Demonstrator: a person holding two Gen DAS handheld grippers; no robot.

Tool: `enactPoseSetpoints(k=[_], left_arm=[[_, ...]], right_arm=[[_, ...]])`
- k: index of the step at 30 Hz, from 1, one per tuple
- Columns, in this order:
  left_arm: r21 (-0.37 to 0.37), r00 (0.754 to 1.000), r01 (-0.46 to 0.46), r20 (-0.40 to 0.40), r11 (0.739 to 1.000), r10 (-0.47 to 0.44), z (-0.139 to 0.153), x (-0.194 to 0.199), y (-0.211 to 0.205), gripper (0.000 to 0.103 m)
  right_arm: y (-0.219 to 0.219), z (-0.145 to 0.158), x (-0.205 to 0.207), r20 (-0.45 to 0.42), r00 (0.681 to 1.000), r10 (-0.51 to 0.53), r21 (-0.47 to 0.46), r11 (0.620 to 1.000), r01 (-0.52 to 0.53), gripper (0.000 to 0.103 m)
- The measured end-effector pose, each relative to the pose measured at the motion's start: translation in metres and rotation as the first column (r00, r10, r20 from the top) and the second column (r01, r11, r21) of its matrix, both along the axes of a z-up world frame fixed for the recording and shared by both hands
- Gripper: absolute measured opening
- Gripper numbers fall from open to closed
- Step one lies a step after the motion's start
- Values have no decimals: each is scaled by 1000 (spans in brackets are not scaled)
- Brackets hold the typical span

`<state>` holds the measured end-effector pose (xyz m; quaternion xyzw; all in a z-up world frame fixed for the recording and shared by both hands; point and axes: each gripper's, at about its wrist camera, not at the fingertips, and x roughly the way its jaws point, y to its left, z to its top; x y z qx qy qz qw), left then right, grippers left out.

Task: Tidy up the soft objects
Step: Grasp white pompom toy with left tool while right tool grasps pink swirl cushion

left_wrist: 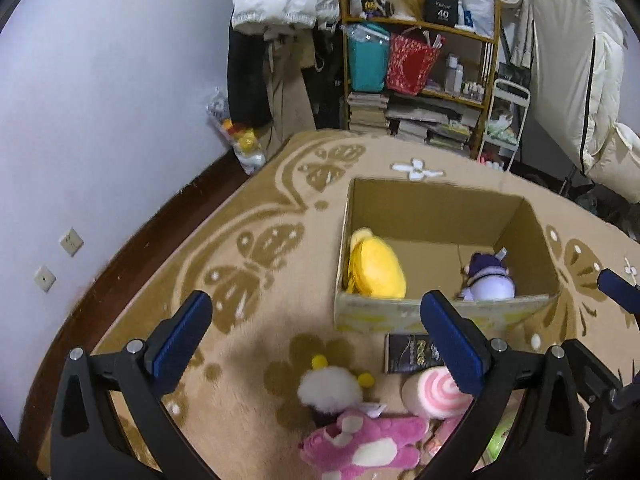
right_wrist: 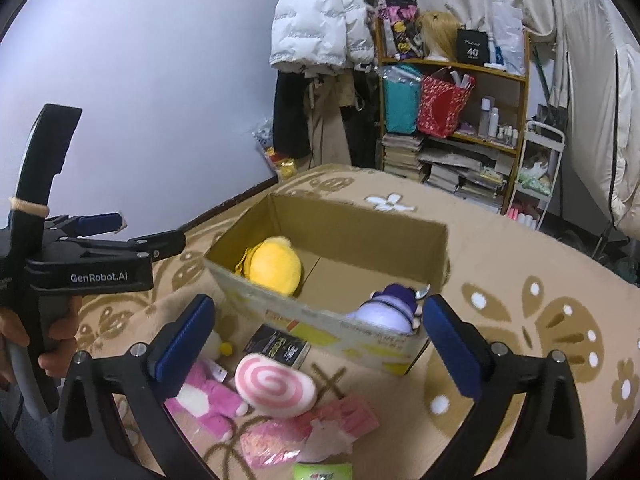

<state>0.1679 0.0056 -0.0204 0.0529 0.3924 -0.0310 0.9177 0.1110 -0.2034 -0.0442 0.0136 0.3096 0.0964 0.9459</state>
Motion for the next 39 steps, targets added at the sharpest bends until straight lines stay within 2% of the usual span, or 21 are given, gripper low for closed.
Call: enactPoseSetpoints(k=[4, 9, 12, 17, 26, 39], left_arm=[[31, 999, -7, -42, 999, 8, -21, -3, 1, 103], [3, 991, -16, -131, 1000, 17, -48, 2, 3, 103], [43, 986, -17, -167, 999, 24, -64, 6, 1, 103], [67, 978, -35, -201, 997, 47, -83, 13, 3, 103], [55, 962, -52, -265, 997, 65, -104, 23, 10, 103], [52, 943, -51, -327, 997, 65, -124, 26, 8, 103]], right_arm=[[6, -17, -1, -32, 999, 14, 13, 1000, -13, 103], [12, -40, 0, -63, 997, 38, 16, 999, -37, 103], [17, -52, 1, -85, 994, 63, 8, 998, -62, 103], [26, -69, 5, -116, 989, 92, -11, 996, -94, 103], [37, -97, 17, -179, 978, 110, -32, 993, -117, 103], [40, -115, 28, -249, 962, 108, -23, 993, -118, 103]])
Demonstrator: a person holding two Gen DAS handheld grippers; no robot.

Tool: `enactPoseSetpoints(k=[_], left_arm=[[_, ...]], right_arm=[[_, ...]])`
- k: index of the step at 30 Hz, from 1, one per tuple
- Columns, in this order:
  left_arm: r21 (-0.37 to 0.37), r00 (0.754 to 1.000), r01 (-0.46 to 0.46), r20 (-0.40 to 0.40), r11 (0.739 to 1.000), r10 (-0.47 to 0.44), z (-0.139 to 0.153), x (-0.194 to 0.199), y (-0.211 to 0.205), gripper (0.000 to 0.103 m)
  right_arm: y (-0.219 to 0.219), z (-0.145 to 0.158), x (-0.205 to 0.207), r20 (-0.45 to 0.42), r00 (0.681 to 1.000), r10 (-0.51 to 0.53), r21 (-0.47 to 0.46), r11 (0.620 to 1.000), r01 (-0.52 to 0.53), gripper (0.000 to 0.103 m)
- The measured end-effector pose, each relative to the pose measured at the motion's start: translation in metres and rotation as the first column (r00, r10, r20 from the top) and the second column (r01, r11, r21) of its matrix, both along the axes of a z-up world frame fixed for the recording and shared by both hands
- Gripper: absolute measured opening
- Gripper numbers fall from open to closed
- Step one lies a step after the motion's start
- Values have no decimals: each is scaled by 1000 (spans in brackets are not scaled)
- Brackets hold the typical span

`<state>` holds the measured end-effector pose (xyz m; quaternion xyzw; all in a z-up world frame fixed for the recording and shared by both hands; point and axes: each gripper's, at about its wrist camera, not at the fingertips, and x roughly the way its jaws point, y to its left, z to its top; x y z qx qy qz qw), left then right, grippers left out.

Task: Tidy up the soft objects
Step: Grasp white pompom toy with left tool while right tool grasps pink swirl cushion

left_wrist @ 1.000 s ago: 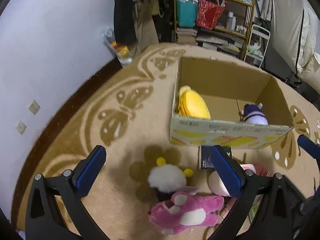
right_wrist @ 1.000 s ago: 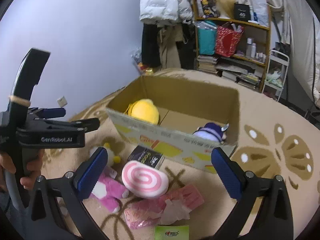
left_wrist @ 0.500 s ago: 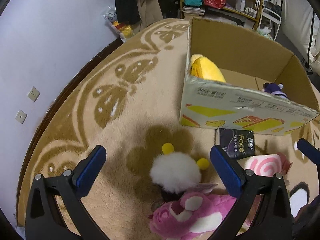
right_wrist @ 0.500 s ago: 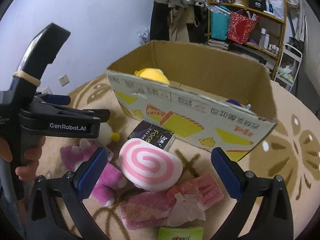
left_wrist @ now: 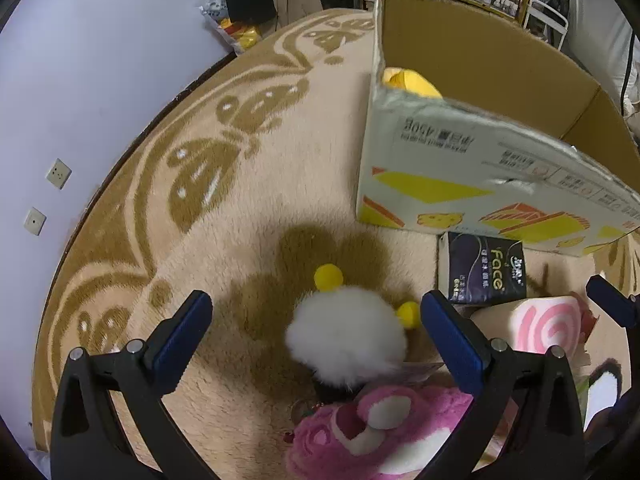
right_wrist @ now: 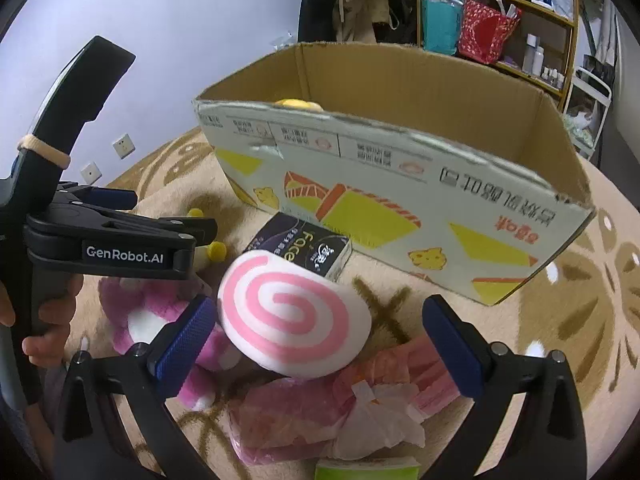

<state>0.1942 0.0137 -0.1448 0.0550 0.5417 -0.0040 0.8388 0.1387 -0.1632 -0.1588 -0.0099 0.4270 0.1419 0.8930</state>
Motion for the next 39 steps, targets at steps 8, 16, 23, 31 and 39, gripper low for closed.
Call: enactPoseSetpoints(k=[8, 16, 23, 31, 39], left_arm=[[-2, 1000, -6, -28, 1000, 6, -9, 2, 0, 103], [9, 999, 7, -37, 1000, -6, -15, 4, -3, 103], [-54, 996, 30, -81, 998, -34, -22, 5, -5, 91], [-148, 991, 71, -103, 986, -87, -24, 3, -14, 55], [-180, 993, 92, -62, 979, -104, -15, -3, -15, 31]], right_arm=[[0, -6, 4, -16, 1000, 1, 0, 1000, -1, 103], [0, -8, 6, -23, 1000, -4, 2, 1000, 4, 103], [3, -9, 6, -30, 999, 15, 8, 1000, -15, 87], [8, -7, 2, -29, 999, 32, 34, 999, -31, 61], [5, 0, -4, -3, 1000, 12, 53, 999, -12, 48]])
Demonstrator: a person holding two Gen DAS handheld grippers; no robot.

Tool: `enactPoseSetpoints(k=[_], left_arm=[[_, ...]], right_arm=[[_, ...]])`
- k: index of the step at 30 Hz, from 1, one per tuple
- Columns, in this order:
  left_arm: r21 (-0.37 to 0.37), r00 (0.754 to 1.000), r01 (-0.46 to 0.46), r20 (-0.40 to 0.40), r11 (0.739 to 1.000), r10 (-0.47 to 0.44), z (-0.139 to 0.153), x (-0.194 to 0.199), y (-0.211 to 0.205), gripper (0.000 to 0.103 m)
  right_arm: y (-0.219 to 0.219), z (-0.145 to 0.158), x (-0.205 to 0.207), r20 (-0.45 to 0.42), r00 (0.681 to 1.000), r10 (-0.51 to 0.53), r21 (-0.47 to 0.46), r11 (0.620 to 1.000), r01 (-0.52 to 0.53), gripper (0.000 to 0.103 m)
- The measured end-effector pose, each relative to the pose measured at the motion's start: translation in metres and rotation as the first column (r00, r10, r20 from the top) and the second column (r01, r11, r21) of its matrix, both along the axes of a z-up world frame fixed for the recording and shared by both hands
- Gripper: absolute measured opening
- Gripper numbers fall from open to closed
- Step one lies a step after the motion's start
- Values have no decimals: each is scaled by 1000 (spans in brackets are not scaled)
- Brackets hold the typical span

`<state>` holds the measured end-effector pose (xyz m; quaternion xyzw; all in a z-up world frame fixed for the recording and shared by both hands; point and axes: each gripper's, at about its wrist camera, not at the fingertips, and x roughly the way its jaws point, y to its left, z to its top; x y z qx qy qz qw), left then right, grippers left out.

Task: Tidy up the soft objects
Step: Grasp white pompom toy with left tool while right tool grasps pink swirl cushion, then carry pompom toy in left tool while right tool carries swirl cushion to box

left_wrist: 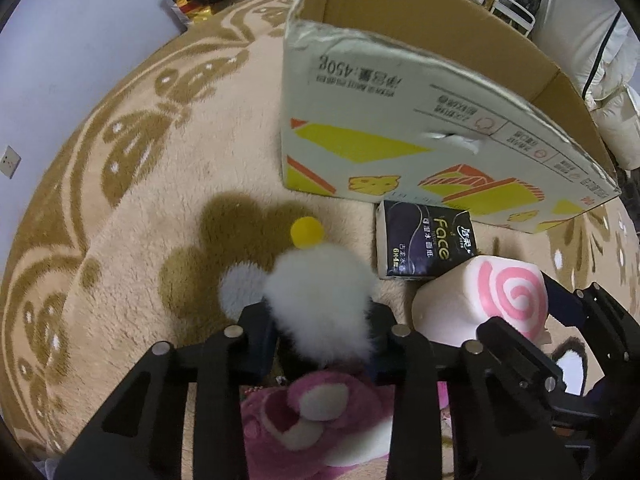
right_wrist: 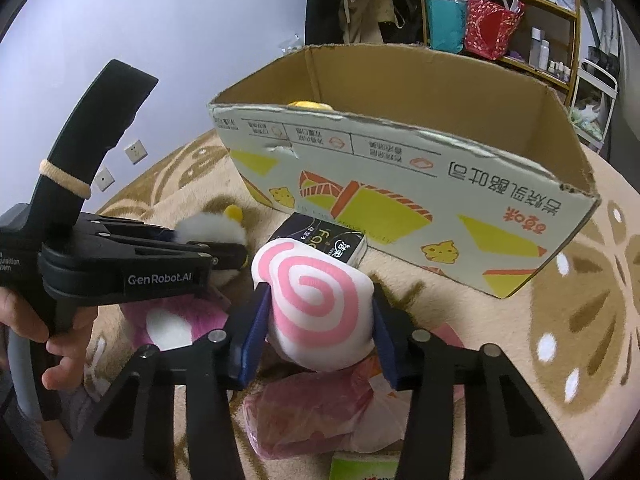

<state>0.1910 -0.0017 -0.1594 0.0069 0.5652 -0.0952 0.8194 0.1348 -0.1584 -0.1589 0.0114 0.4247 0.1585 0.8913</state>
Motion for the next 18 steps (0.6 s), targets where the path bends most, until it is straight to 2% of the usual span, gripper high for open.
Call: enactPoseSetpoints(k=[11, 18], left_arm=[[44, 995, -44, 91, 998, 39, 21, -12, 10, 30], [69, 979, -93, 187, 993, 79, 45, -29, 16, 30]], right_arm=[[-9, 16, -9, 56, 998, -41, 26, 999, 39, 46], [-16, 32, -15, 93, 993, -75, 72, 995, 69, 46]])
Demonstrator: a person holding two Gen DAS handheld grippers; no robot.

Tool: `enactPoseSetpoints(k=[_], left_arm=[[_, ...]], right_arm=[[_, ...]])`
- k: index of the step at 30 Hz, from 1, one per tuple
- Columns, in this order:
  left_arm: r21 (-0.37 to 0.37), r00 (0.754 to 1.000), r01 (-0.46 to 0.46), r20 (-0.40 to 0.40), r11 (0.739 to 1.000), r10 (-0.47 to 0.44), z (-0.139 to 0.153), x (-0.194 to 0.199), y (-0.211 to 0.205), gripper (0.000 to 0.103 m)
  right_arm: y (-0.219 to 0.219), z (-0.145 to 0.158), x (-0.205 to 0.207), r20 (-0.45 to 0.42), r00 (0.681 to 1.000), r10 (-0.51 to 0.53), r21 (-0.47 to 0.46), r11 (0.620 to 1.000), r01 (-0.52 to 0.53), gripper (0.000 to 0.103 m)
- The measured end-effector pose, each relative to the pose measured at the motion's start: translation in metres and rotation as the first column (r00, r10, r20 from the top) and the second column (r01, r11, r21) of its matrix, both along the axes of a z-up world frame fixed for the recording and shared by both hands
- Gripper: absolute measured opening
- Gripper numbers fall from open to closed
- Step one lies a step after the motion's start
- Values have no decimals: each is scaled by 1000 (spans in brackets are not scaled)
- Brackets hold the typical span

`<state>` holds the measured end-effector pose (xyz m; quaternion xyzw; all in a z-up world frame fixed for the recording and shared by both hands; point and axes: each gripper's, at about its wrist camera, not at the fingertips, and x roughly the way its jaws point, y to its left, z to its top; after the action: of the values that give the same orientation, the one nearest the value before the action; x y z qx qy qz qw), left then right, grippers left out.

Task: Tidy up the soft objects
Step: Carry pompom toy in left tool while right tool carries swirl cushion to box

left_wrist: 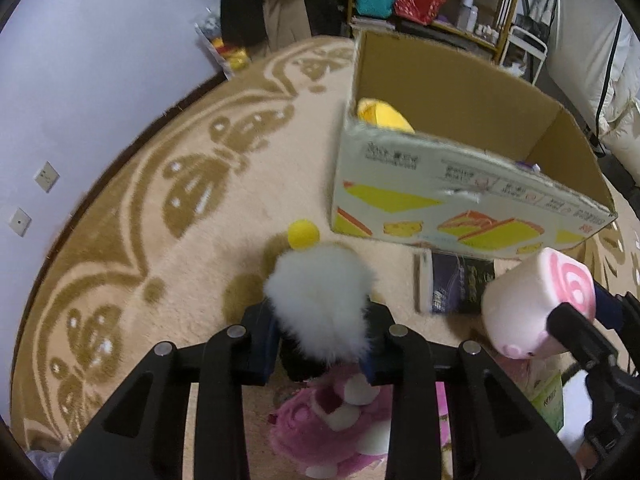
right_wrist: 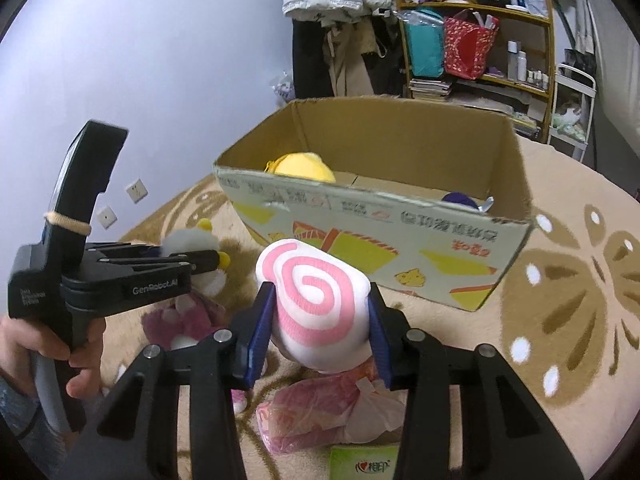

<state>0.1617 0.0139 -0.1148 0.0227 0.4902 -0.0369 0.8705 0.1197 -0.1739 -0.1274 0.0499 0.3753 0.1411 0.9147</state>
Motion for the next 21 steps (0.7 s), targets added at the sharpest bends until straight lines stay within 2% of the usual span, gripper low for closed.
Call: enactPoseSetpoints(k=[5, 13, 21], left_arm=[[12, 998, -24, 66, 1000, 24, 16, -1, 1, 30], [29, 981, -34, 190, 999, 28, 43, 0, 5, 30], [52, 934, 3, 357, 999, -22, 90, -10, -10, 30]], right_arm=[[-11, 11, -3, 23, 999, -33, 29, 999, 32, 46], [-18, 37, -13, 130, 990, -62, 28, 998, 59, 46], [-29, 60, -22, 253, 963, -88, 58, 995, 76, 46]])
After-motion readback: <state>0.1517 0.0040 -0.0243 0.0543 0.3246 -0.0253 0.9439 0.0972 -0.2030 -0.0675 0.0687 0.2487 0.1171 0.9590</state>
